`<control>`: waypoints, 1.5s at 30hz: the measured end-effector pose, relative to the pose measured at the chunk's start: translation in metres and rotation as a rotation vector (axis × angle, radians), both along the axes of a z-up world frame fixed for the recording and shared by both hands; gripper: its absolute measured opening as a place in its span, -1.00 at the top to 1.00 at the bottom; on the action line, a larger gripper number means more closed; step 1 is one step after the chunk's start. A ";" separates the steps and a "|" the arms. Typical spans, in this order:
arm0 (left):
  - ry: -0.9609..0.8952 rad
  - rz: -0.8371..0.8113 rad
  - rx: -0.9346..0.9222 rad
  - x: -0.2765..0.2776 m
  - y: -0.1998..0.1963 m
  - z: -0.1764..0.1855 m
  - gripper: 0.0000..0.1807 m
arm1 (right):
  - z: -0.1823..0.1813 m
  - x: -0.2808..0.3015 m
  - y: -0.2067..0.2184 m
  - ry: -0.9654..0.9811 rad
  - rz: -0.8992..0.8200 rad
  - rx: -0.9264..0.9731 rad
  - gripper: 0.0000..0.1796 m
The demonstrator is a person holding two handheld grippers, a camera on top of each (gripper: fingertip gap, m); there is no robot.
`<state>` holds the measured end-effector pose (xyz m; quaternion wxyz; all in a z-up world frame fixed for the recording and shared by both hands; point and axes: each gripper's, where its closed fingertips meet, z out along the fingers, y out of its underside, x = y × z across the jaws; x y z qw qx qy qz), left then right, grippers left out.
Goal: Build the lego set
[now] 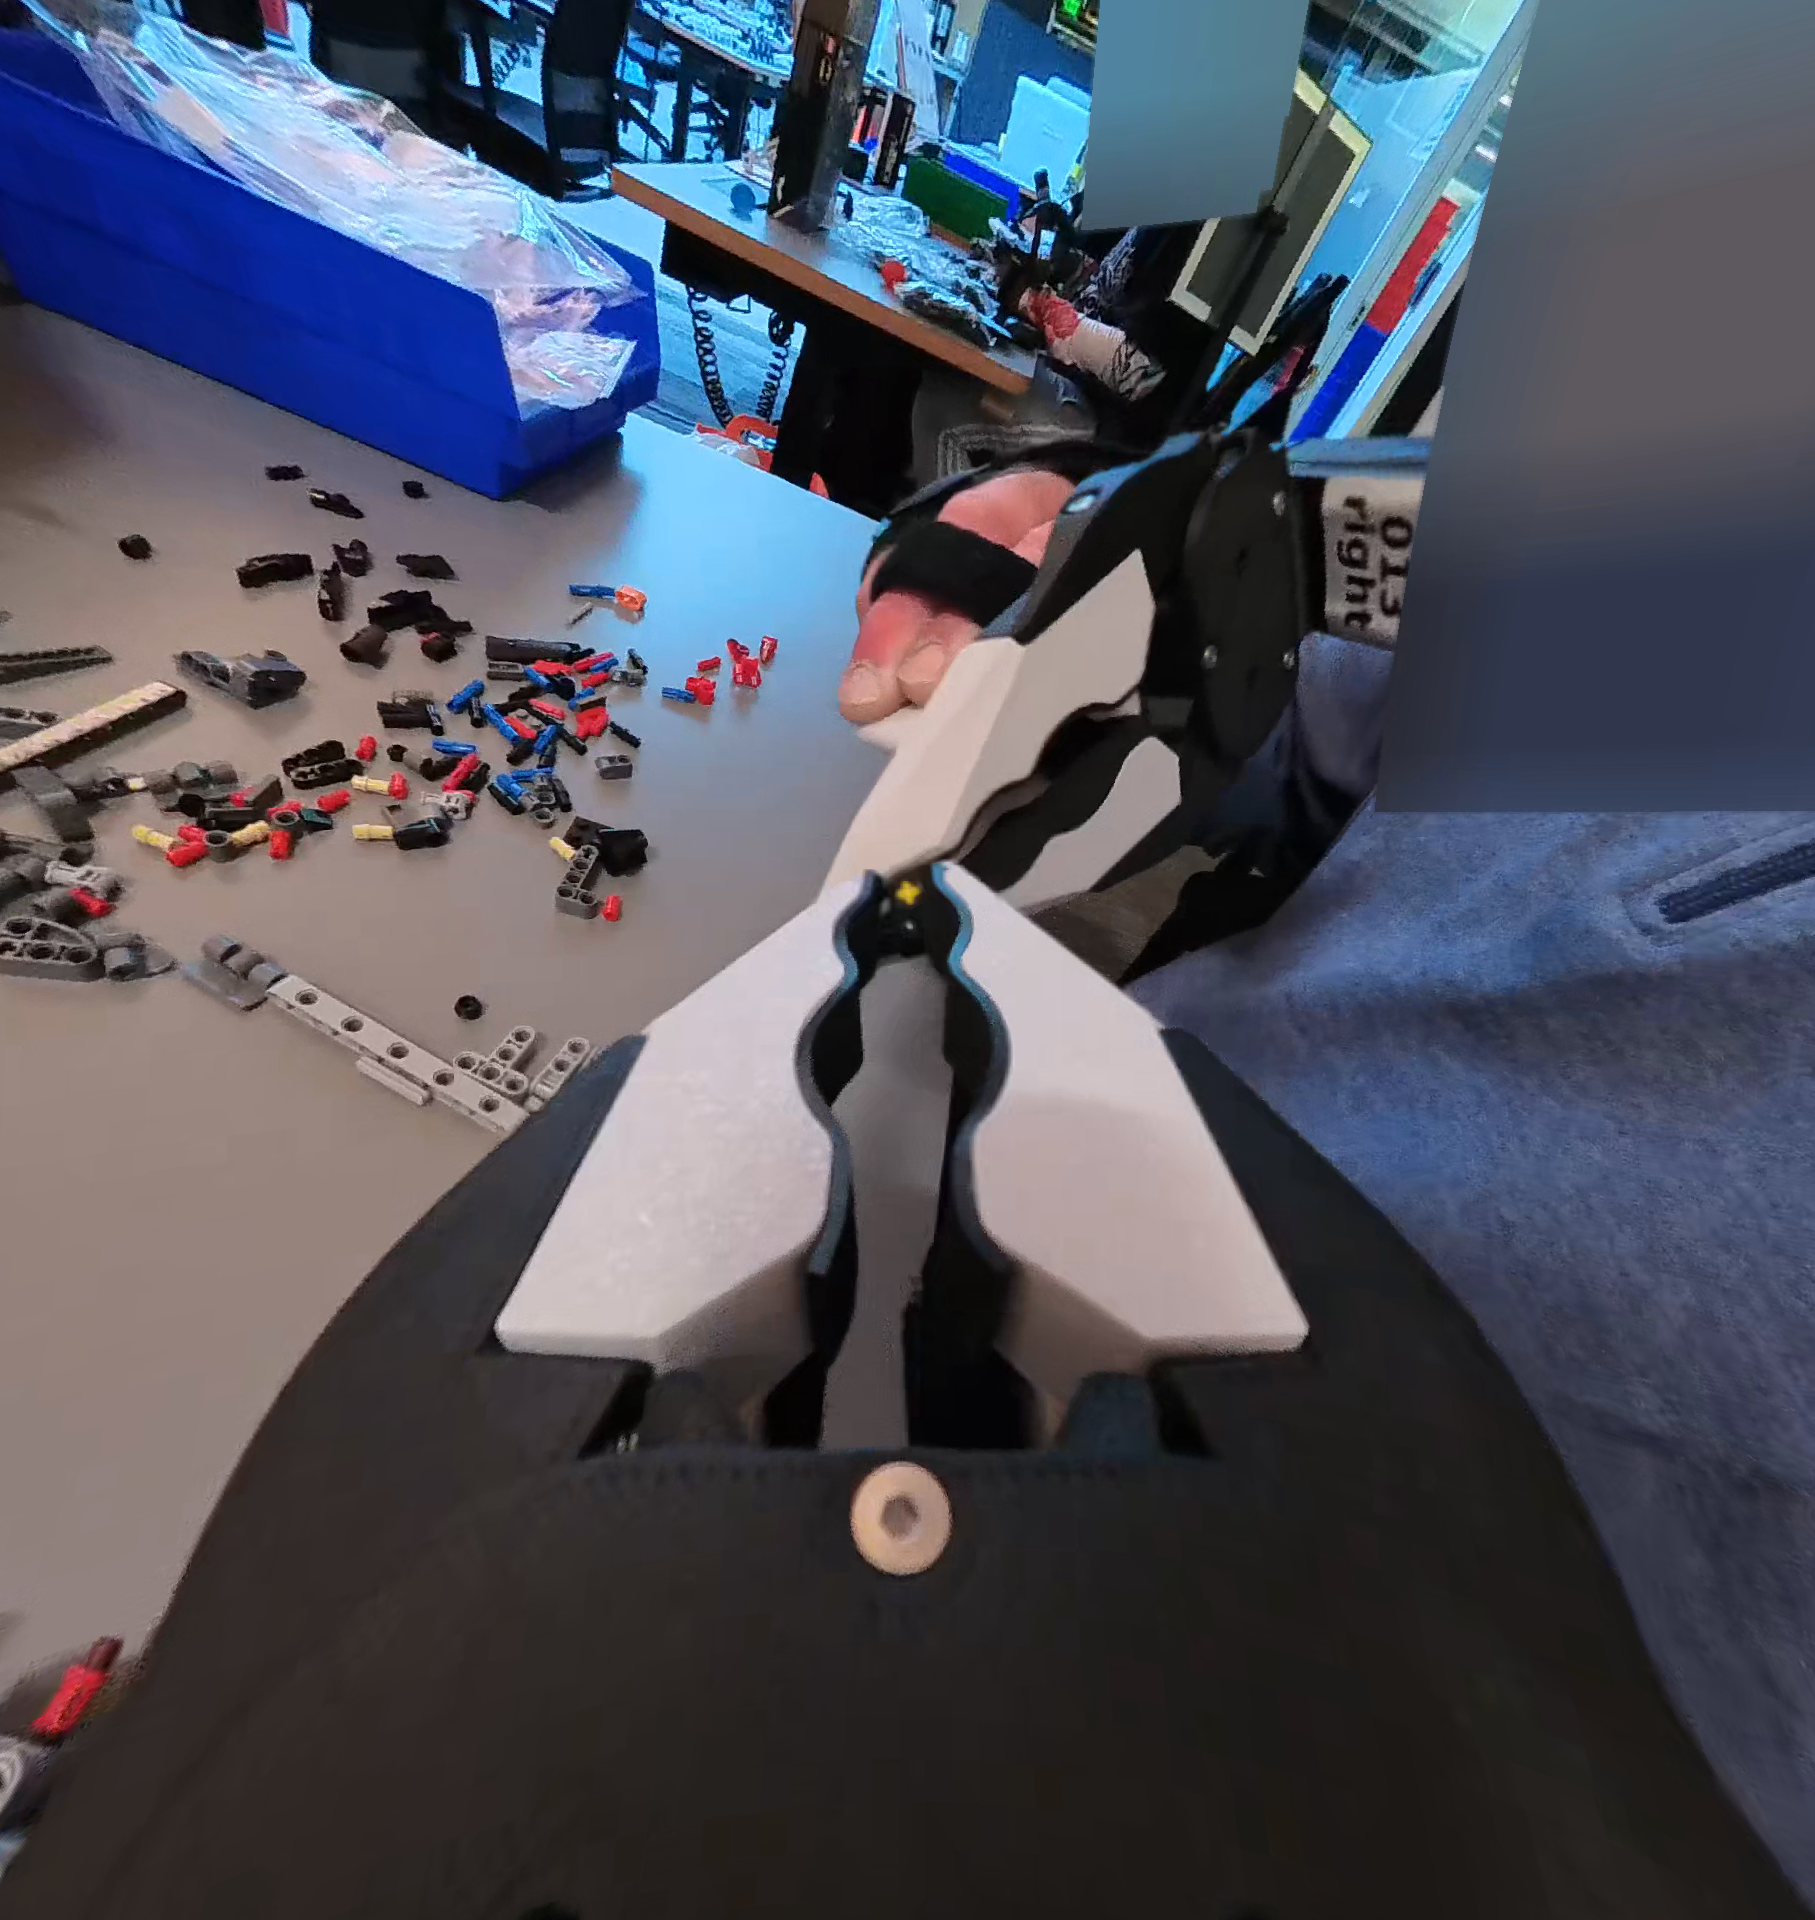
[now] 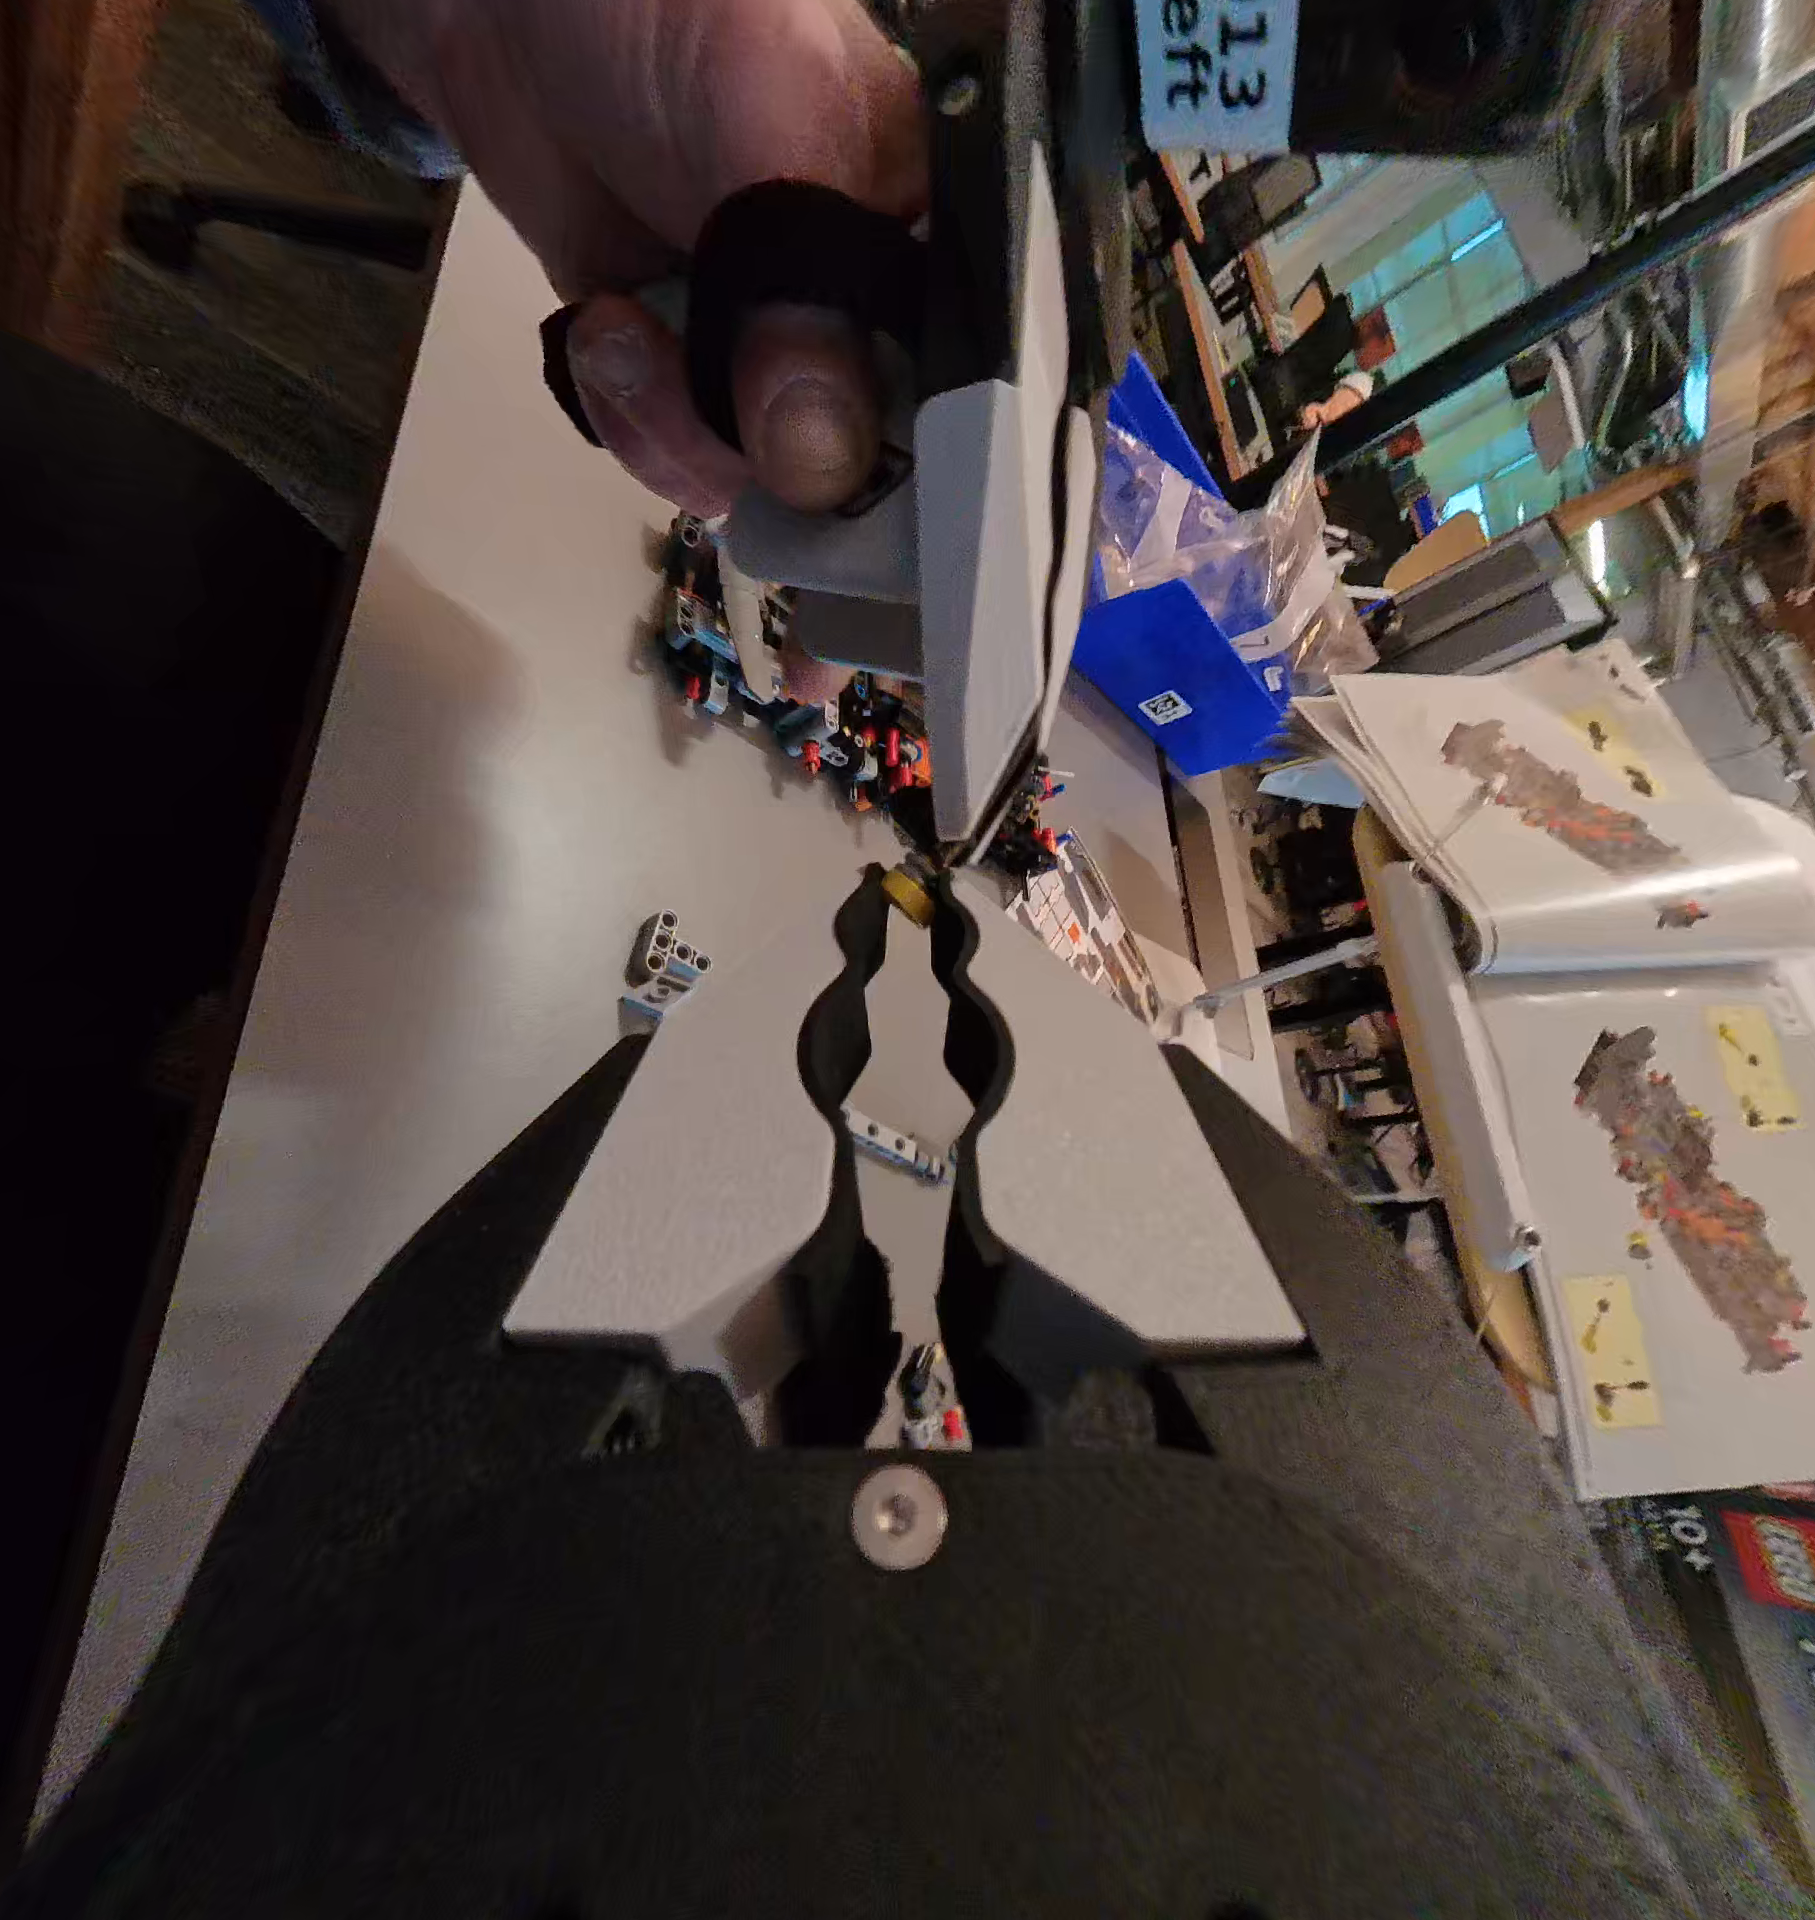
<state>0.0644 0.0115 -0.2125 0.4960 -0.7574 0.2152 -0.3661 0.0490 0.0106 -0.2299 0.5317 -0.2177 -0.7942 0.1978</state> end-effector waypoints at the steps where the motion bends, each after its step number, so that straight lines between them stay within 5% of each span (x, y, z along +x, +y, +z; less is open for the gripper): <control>1: 0.005 0.002 -0.012 0.000 0.001 -0.001 0.90 | 0.000 0.000 -0.001 0.006 0.004 0.024 0.94; 17: 0.042 0.011 -0.063 0.003 0.002 0.010 0.77 | 0.012 0.000 0.005 0.068 -0.058 0.049 0.93; 38: 0.209 0.026 -0.088 0.007 0.007 0.004 0.94 | 0.012 0.003 0.012 0.085 -0.121 0.068 0.93; 45: 0.090 0.024 -0.057 0.011 0.004 0.011 0.94 | 0.016 0.007 0.009 0.096 -0.070 0.100 0.94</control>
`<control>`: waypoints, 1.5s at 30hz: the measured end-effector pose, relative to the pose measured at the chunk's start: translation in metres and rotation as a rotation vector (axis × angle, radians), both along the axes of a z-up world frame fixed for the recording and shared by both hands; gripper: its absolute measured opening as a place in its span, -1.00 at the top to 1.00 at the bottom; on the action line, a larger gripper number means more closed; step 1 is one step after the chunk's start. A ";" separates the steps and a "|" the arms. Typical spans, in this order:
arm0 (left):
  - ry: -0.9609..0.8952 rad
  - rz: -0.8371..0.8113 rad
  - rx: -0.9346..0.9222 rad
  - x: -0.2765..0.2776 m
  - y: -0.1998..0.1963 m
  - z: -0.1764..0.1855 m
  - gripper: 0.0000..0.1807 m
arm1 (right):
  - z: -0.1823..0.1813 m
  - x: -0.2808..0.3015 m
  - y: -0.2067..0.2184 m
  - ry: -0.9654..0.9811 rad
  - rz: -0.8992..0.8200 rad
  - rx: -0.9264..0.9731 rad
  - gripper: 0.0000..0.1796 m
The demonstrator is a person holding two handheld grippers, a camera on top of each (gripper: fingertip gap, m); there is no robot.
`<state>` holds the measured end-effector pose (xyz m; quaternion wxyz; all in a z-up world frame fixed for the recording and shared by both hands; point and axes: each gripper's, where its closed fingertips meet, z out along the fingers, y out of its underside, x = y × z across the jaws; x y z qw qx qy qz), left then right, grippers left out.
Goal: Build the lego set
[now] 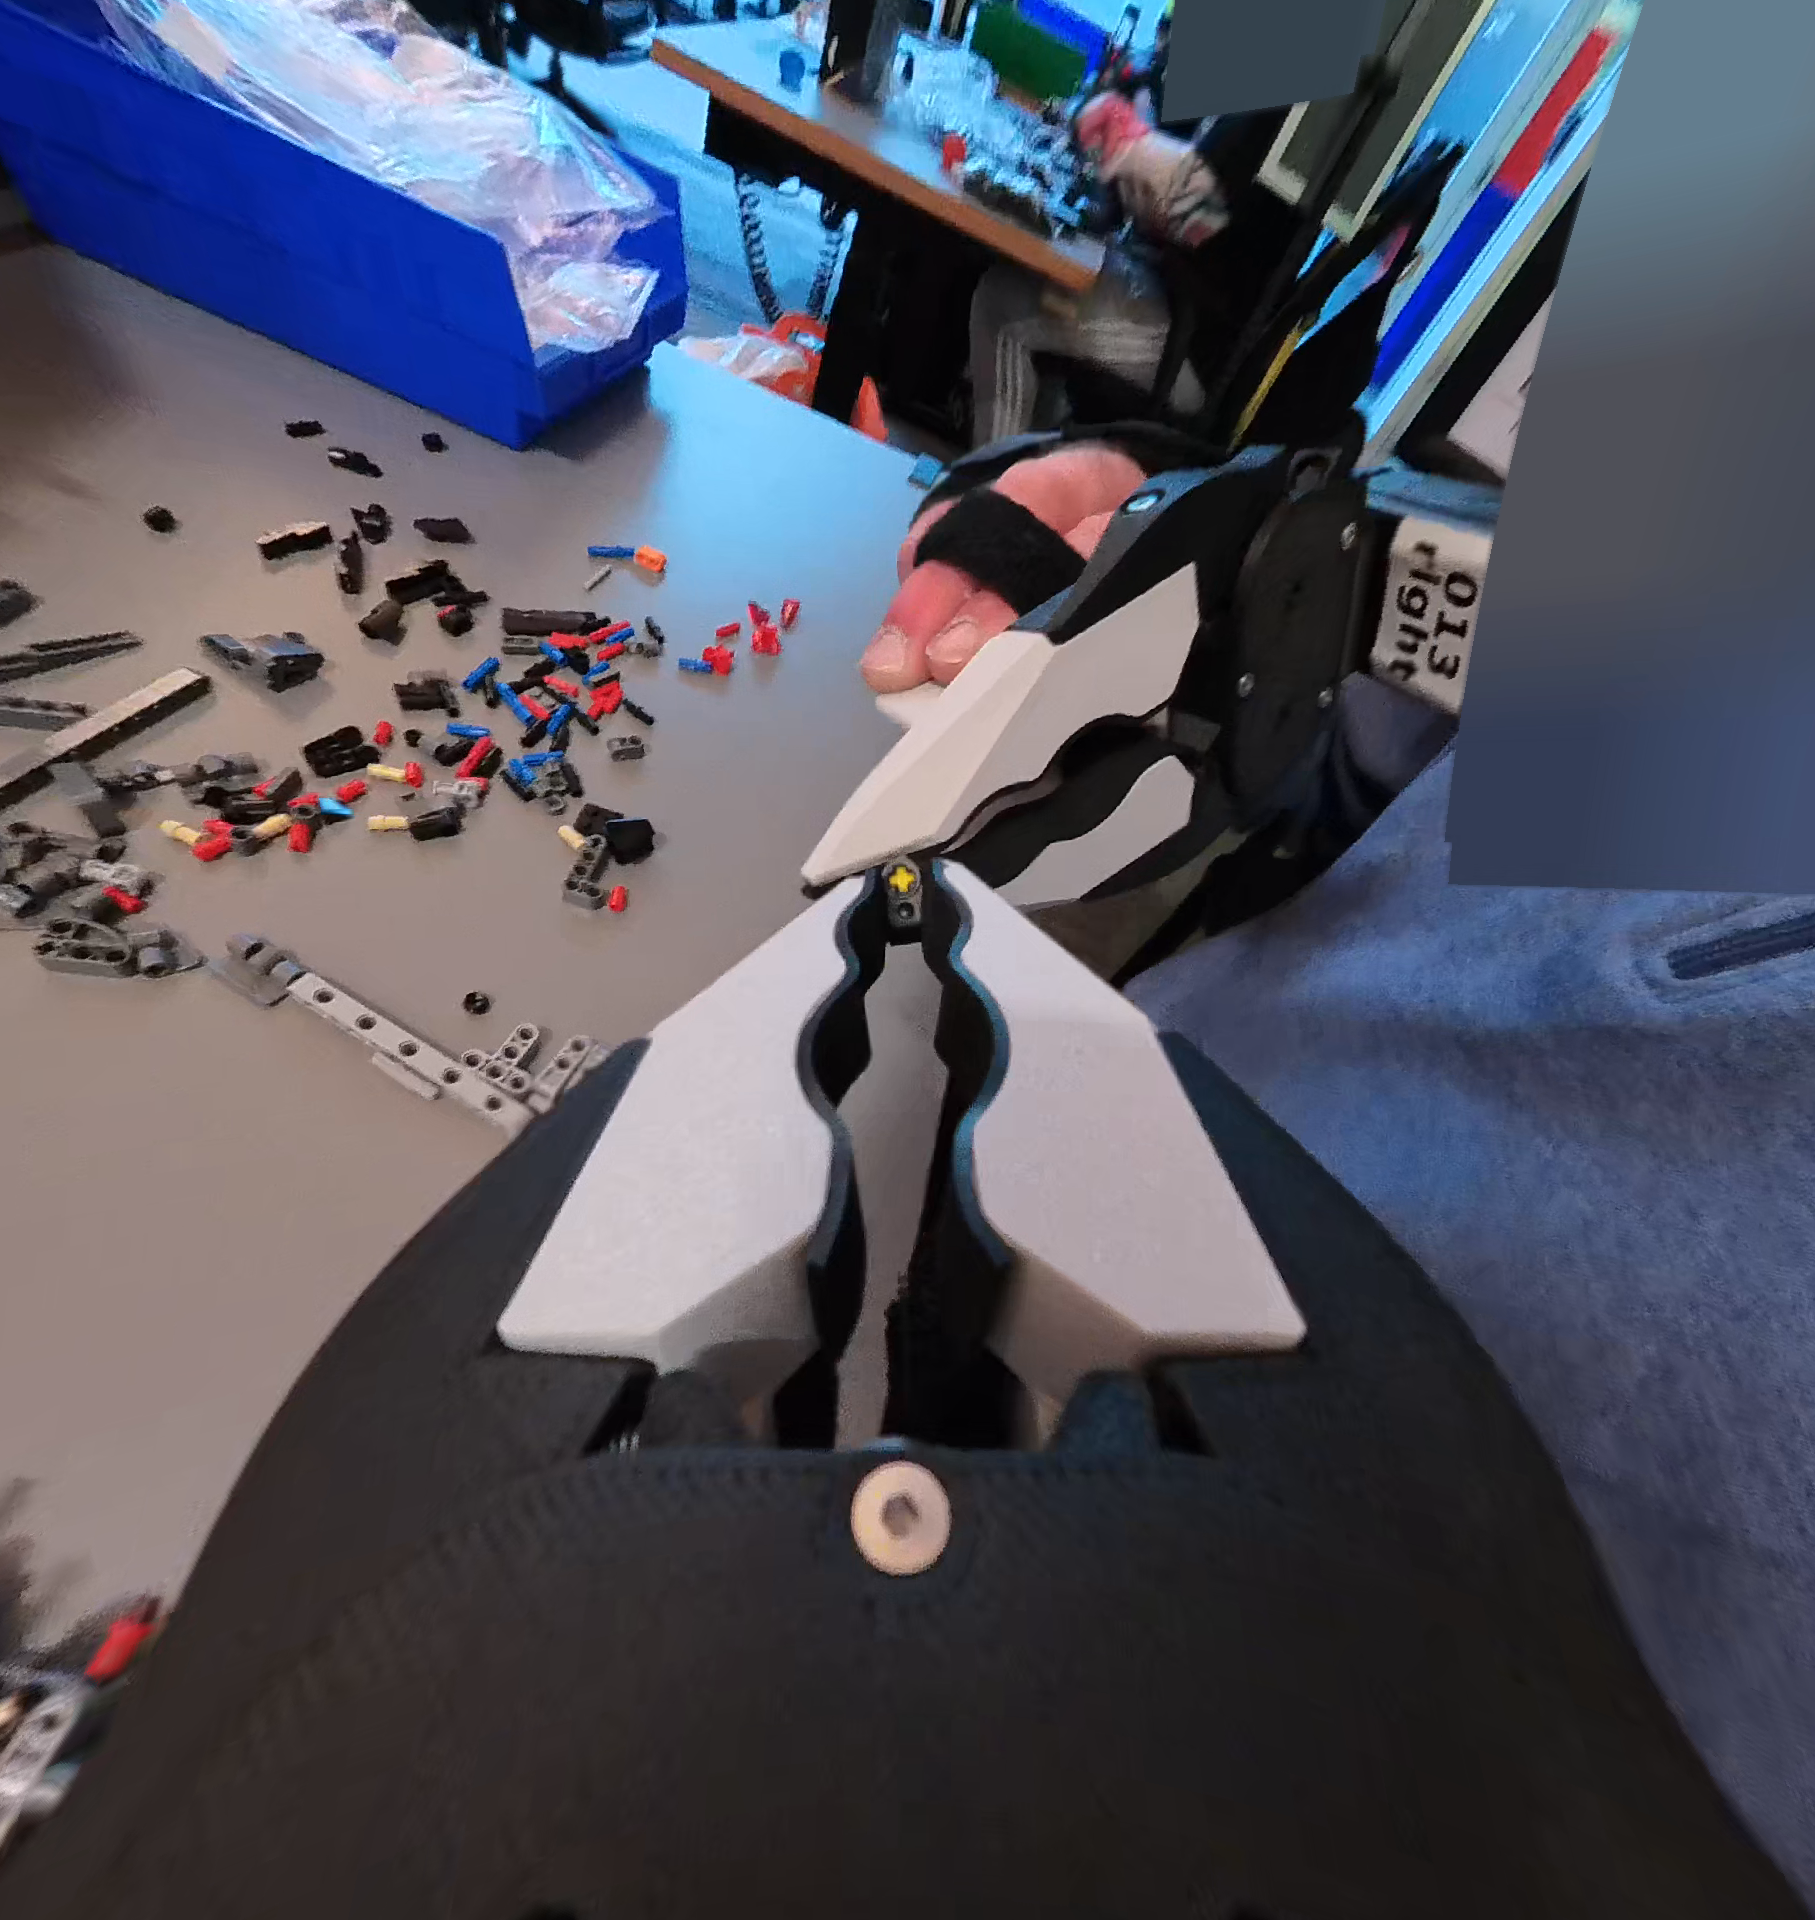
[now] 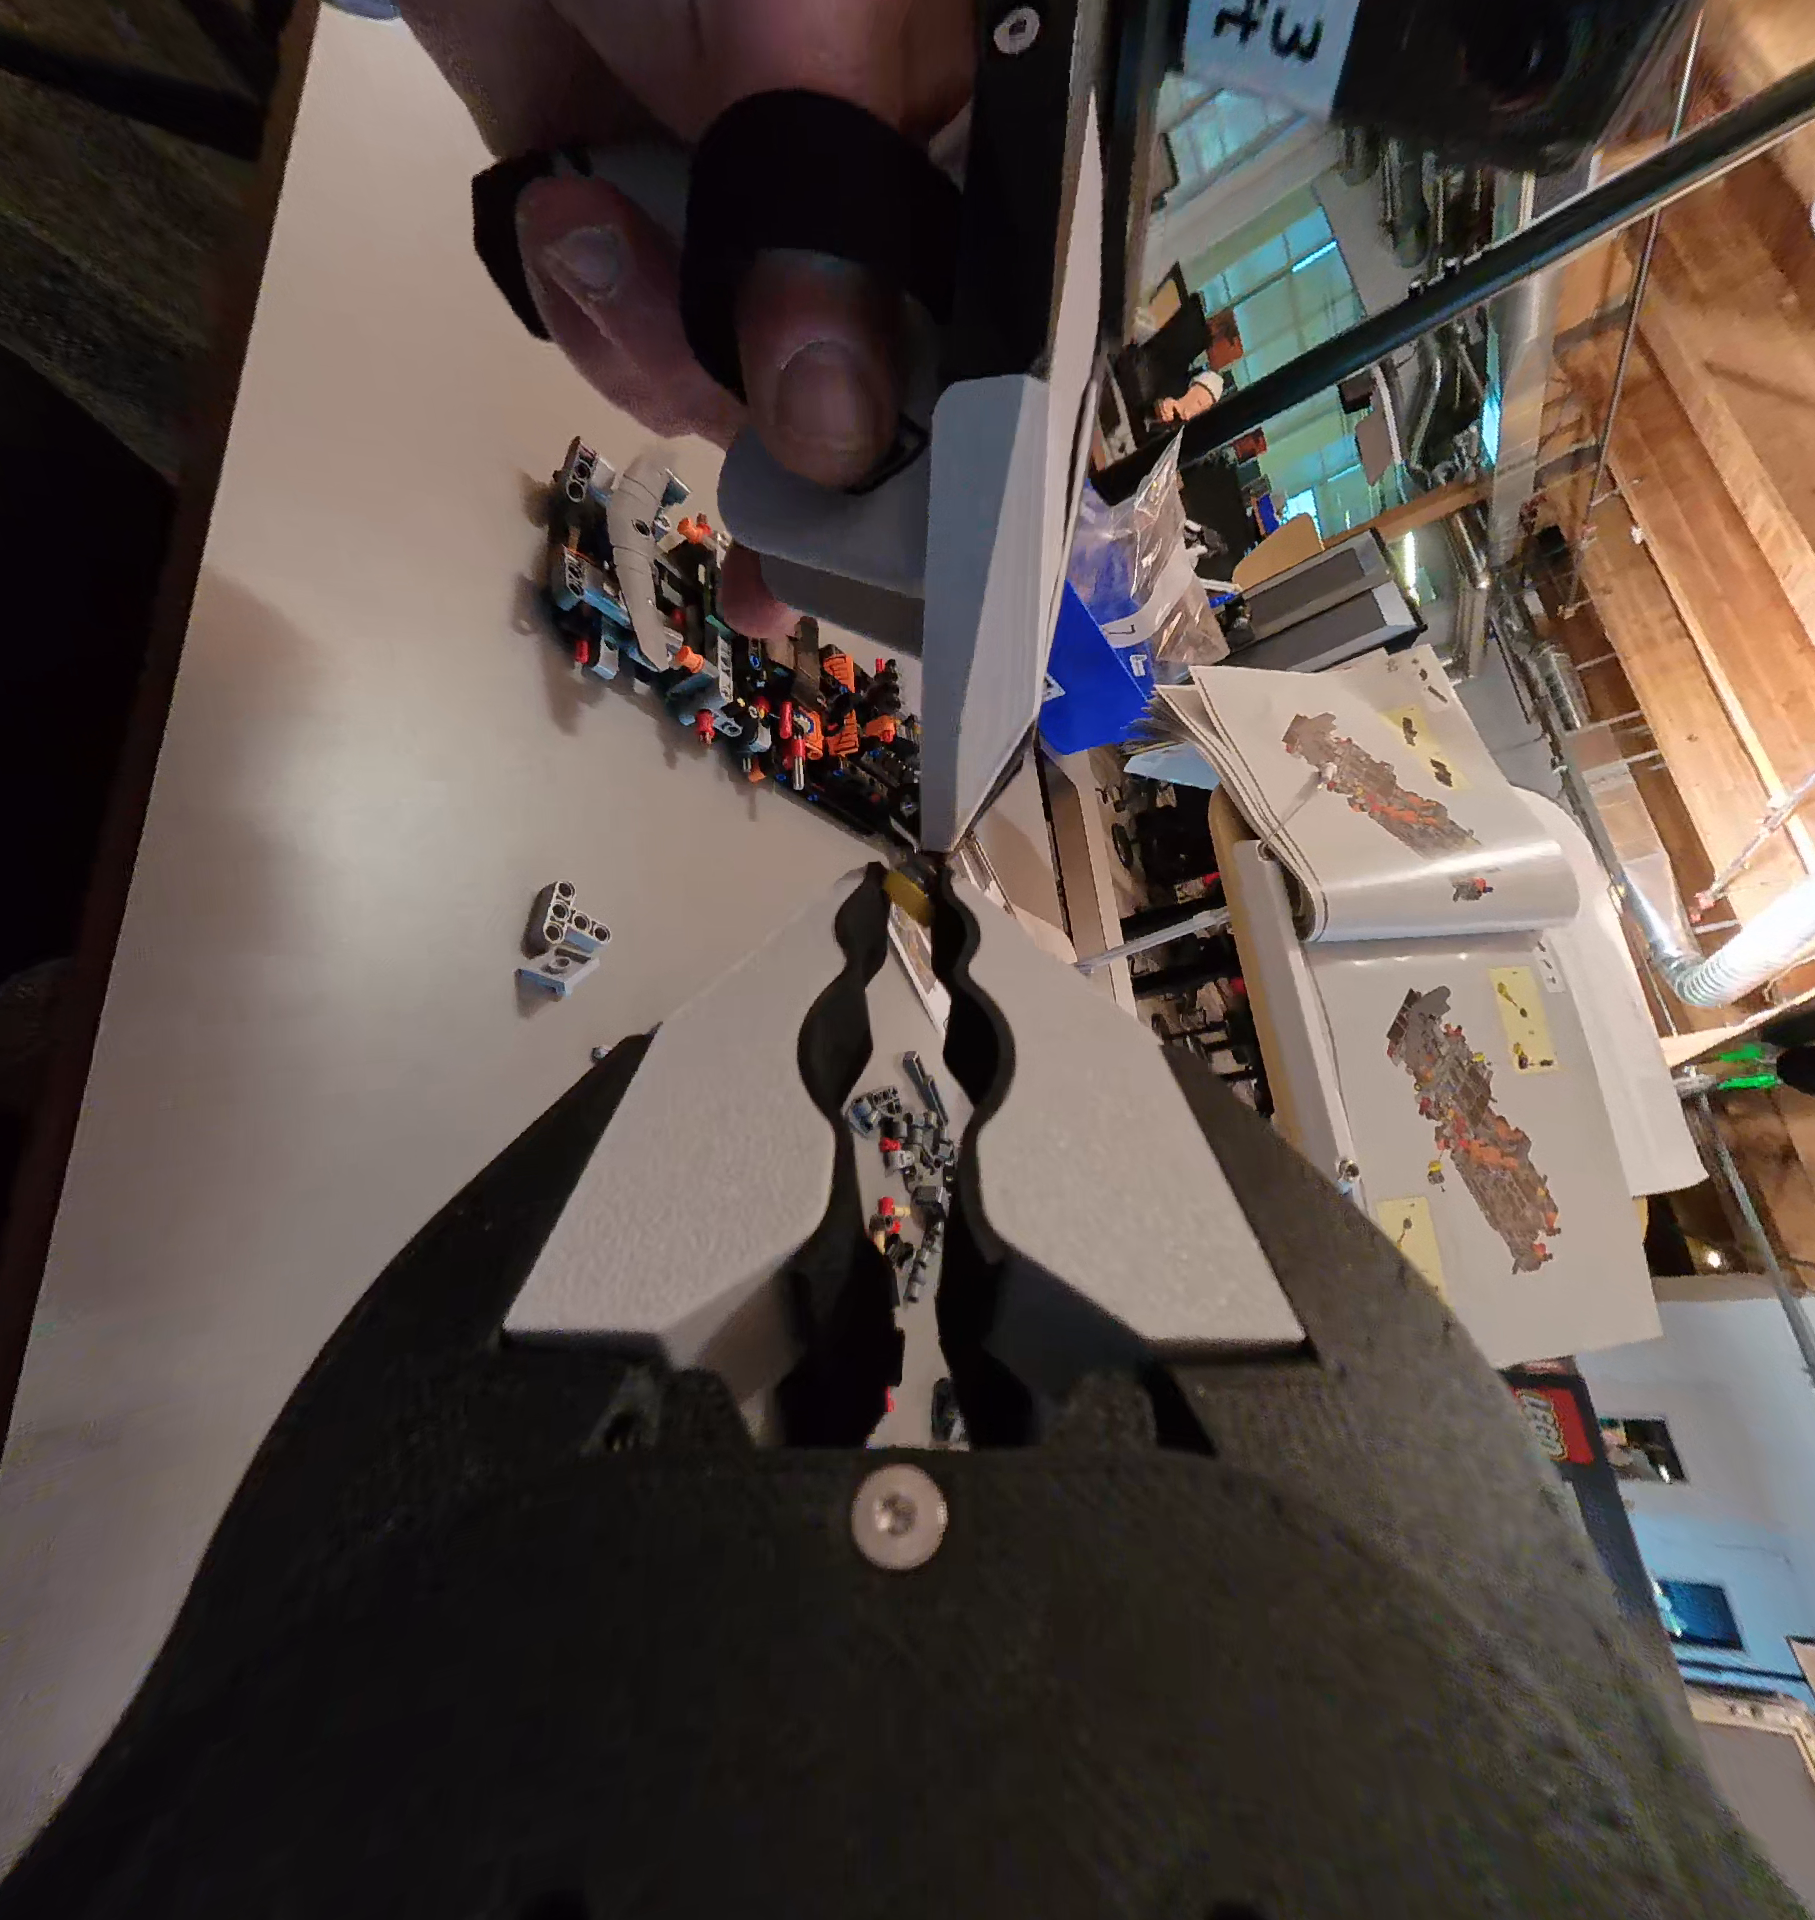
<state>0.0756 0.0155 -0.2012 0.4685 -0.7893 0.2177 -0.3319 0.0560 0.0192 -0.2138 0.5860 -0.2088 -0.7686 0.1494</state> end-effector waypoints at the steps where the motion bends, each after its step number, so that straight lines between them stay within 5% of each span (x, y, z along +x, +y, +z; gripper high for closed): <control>1: -0.022 -0.005 -0.003 0.001 -0.001 -0.001 0.94 | -0.001 0.001 -0.001 -0.004 0.008 0.009 0.94; 9: -0.185 -0.029 -0.045 0.001 -0.004 -0.002 0.95 | -0.004 0.002 -0.005 -0.057 0.075 0.027 0.95; 17: 0.044 0.035 0.032 -0.002 0.001 -0.006 0.95 | -0.010 0.001 0.000 -0.072 0.037 -0.088 0.94; 24: -0.059 -0.027 -0.040 0.000 0.000 -0.007 0.94 | -0.012 0.006 -0.001 -0.070 0.046 -0.078 0.94; 27: -0.195 0.176 0.055 -0.072 0.010 0.031 0.96 | -0.027 0.019 0.014 -0.121 0.037 -0.085 0.96; 30: -0.054 0.036 -0.045 -0.031 0.011 -0.008 0.94 | -0.010 0.008 0.001 -0.088 0.075 -0.088 0.95; 33: -0.001 0.061 -0.049 -0.045 0.011 -0.014 0.95 | -0.028 0.009 0.025 -0.135 0.026 -0.167 0.95; 39: 0.374 -0.049 -0.135 -0.010 0.003 -0.088 0.94 | -0.067 0.027 0.035 -0.252 -0.009 -0.224 0.94; 45: 0.508 -0.085 -0.127 0.015 0.019 -0.136 0.94 | -0.082 0.042 0.057 -0.264 -0.070 -0.351 0.94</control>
